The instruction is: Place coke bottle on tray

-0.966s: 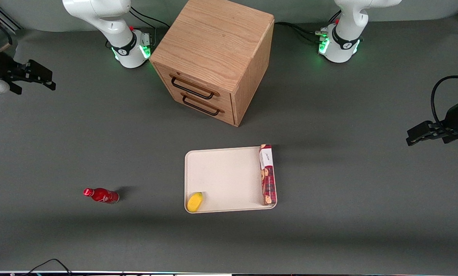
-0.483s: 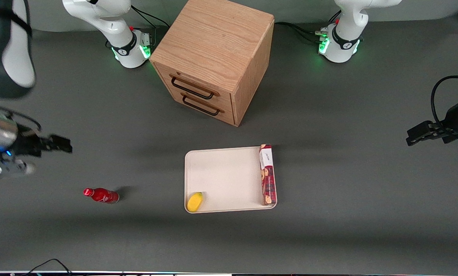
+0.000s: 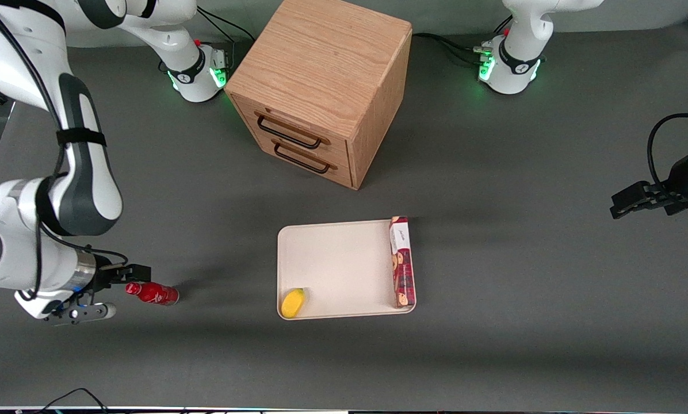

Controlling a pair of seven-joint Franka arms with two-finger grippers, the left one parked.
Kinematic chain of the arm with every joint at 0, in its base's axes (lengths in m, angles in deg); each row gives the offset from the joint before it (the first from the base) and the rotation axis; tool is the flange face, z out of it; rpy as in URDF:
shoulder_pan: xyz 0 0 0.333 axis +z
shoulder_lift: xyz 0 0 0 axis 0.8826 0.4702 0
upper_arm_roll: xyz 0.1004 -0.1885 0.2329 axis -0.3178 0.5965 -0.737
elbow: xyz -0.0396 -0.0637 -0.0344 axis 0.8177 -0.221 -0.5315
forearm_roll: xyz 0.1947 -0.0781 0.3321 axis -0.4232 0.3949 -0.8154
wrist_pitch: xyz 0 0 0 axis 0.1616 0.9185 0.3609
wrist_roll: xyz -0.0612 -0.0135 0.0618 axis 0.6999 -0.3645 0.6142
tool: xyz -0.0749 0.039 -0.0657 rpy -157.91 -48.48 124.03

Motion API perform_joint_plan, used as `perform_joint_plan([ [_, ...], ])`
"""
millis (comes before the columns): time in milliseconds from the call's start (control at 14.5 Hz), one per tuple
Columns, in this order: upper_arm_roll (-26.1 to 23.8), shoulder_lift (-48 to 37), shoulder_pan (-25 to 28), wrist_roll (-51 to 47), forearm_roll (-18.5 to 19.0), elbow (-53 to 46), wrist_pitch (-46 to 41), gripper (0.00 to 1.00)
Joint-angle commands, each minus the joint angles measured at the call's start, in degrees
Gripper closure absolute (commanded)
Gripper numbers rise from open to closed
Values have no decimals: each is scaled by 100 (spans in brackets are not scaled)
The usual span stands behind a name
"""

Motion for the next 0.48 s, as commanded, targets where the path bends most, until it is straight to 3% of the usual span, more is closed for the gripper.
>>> perform_joint_plan([
  [0, 13, 275, 52, 61, 204, -227, 268, 0],
  [207, 13, 310, 52, 69, 213, -158, 296, 2],
  [276, 13, 301, 52, 95, 213, -96, 304, 16],
  [414, 13, 284, 52, 113, 213, -43, 296, 56],
])
